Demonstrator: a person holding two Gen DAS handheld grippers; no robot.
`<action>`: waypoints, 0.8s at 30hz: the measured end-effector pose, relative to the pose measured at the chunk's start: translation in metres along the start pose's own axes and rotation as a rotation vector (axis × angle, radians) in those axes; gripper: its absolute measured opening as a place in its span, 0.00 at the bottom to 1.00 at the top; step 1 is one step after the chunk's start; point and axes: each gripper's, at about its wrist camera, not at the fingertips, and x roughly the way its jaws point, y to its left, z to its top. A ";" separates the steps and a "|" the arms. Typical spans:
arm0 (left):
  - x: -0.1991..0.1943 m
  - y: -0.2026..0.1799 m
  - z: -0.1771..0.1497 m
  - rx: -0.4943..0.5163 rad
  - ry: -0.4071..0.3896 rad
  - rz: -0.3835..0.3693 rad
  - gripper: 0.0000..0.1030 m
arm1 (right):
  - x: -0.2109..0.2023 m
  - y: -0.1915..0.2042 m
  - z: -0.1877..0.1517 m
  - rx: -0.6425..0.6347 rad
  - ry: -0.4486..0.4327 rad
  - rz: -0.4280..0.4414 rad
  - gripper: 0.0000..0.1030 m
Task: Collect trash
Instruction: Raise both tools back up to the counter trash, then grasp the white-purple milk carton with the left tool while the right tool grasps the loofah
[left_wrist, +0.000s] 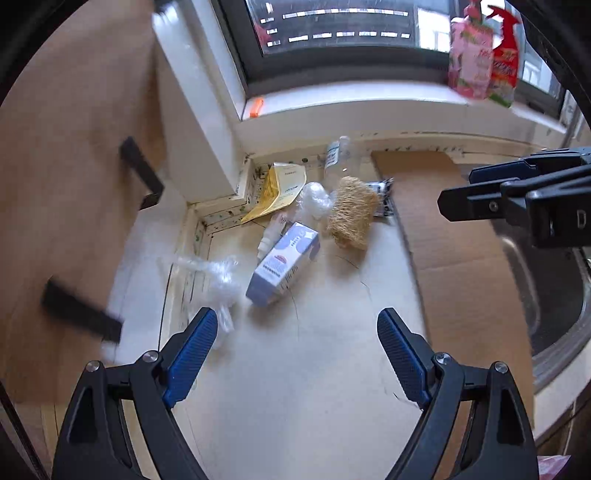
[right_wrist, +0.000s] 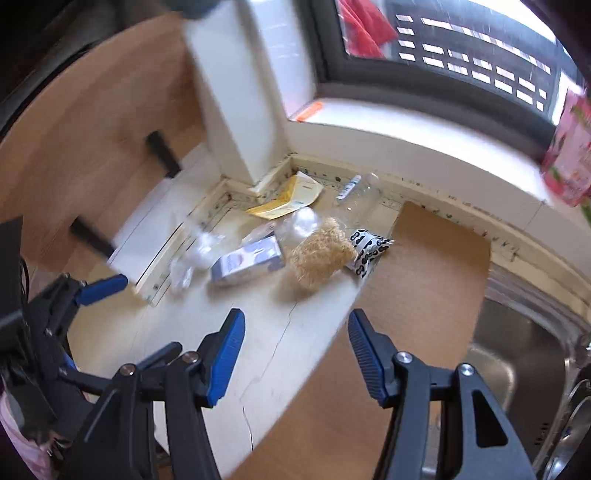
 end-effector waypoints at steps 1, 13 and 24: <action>0.015 0.004 0.008 0.001 0.017 0.001 0.85 | 0.017 -0.010 0.010 0.034 0.021 0.009 0.57; 0.132 0.020 0.047 0.005 0.182 -0.019 0.73 | 0.139 -0.069 0.051 0.376 0.179 0.142 0.57; 0.165 0.017 0.050 -0.013 0.231 -0.075 0.48 | 0.169 -0.068 0.047 0.419 0.209 0.182 0.57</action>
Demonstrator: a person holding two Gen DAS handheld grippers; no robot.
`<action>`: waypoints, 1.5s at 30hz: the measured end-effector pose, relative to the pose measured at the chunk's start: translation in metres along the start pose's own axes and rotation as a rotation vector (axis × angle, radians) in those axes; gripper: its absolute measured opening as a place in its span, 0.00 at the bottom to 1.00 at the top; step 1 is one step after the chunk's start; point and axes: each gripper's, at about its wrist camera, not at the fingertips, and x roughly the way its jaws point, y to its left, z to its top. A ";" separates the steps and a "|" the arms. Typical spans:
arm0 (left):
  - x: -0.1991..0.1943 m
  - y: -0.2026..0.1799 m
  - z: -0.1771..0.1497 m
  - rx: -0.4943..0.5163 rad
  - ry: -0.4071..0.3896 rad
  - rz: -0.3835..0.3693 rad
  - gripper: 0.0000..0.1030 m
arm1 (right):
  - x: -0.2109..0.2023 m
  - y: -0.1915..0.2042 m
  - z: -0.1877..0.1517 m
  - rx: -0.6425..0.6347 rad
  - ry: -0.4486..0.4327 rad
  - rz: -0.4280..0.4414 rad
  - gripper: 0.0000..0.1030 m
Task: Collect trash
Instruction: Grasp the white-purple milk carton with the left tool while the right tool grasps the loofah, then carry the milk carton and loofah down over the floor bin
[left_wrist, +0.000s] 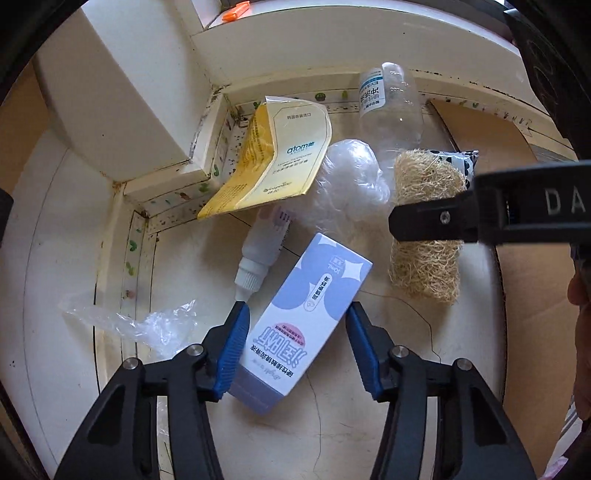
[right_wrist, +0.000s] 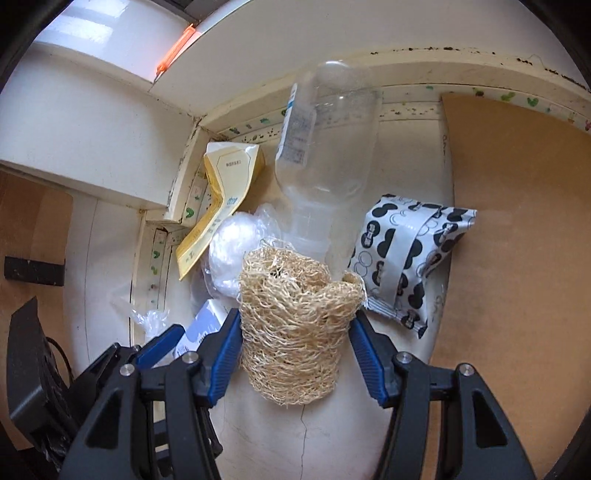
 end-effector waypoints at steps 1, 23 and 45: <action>0.000 0.000 -0.001 -0.006 0.005 -0.006 0.46 | 0.000 0.000 0.000 -0.002 -0.005 -0.010 0.54; -0.129 -0.024 -0.089 -0.112 -0.035 -0.084 0.34 | -0.099 0.017 -0.105 -0.141 -0.023 0.015 0.37; -0.282 -0.074 -0.322 -0.094 -0.118 -0.260 0.34 | -0.203 0.038 -0.388 -0.380 -0.057 -0.039 0.37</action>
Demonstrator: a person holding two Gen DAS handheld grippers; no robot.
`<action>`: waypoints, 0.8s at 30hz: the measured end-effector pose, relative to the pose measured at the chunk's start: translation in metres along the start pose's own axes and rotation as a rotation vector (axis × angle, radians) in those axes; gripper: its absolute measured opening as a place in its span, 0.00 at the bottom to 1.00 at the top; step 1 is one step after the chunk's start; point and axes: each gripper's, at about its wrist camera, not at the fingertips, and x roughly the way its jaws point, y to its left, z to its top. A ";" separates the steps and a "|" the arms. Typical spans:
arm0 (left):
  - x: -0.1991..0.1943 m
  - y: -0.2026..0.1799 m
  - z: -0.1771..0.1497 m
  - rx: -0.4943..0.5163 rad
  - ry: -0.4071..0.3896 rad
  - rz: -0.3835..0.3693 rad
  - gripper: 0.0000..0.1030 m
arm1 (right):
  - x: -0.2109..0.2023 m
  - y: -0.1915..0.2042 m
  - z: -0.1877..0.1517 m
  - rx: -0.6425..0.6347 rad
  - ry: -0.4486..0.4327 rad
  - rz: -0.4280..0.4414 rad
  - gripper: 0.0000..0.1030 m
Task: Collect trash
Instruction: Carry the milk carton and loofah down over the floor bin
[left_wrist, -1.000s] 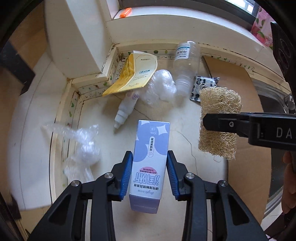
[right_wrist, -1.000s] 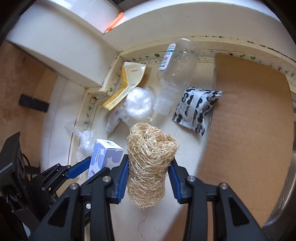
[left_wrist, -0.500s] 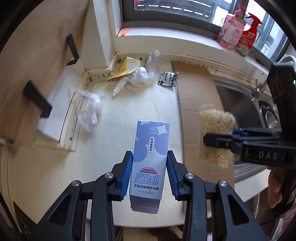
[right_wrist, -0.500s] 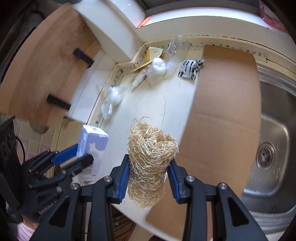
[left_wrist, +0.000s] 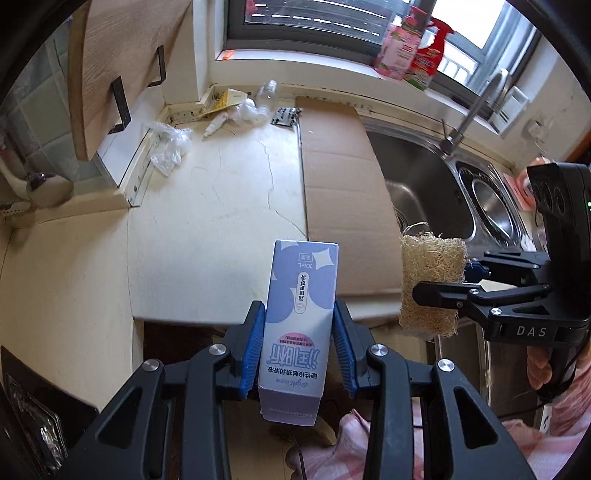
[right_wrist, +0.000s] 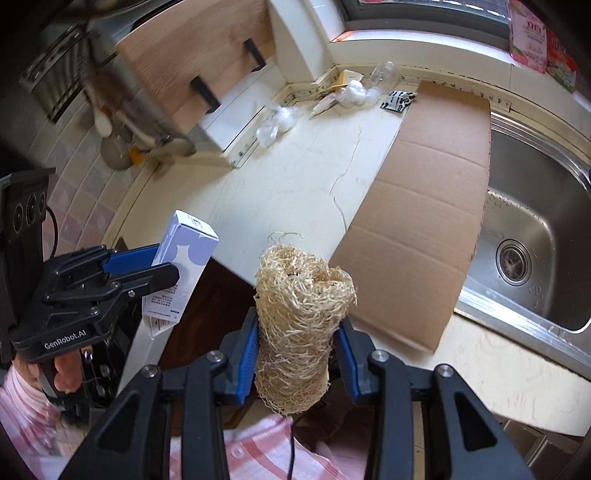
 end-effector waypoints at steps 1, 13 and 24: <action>-0.003 -0.002 -0.009 0.011 -0.001 -0.001 0.34 | -0.001 0.005 -0.008 -0.014 0.002 -0.004 0.37; 0.016 0.007 -0.088 0.047 0.027 0.033 0.34 | 0.044 0.050 -0.082 -0.151 0.123 -0.041 0.37; 0.087 0.012 -0.151 0.037 0.126 0.045 0.34 | 0.121 0.032 -0.119 -0.082 0.206 -0.009 0.37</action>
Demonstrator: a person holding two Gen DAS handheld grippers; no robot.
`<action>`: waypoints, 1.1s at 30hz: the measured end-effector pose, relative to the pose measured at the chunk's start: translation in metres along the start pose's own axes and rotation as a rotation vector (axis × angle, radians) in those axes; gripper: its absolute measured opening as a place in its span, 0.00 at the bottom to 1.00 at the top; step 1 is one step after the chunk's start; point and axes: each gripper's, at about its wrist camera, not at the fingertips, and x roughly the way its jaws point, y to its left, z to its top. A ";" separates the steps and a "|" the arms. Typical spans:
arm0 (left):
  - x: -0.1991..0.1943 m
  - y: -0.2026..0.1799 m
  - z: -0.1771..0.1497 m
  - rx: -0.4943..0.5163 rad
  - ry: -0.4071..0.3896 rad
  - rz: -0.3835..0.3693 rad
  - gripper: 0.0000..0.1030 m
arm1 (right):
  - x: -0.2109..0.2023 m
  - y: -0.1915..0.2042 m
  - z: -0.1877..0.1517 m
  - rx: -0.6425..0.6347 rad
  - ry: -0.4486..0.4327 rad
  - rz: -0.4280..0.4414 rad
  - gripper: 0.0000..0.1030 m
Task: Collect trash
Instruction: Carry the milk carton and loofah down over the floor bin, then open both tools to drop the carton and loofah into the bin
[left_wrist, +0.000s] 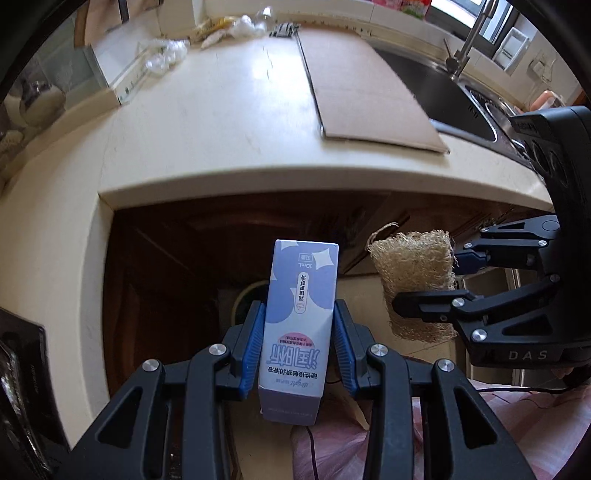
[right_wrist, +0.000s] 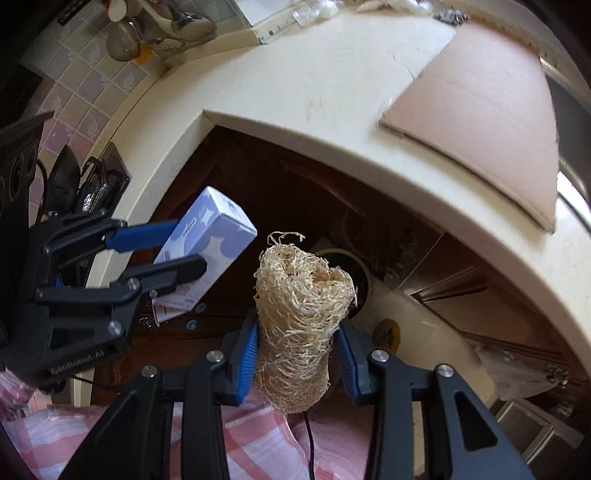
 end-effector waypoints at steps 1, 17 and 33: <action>0.006 0.001 -0.003 -0.007 0.006 -0.008 0.34 | 0.007 -0.004 -0.002 0.016 0.006 0.004 0.37; 0.146 0.053 -0.044 -0.234 0.128 -0.036 0.34 | 0.142 -0.052 -0.018 0.158 0.075 0.006 0.37; 0.297 0.093 -0.079 -0.318 0.168 0.050 0.55 | 0.307 -0.066 -0.008 0.130 0.129 -0.052 0.48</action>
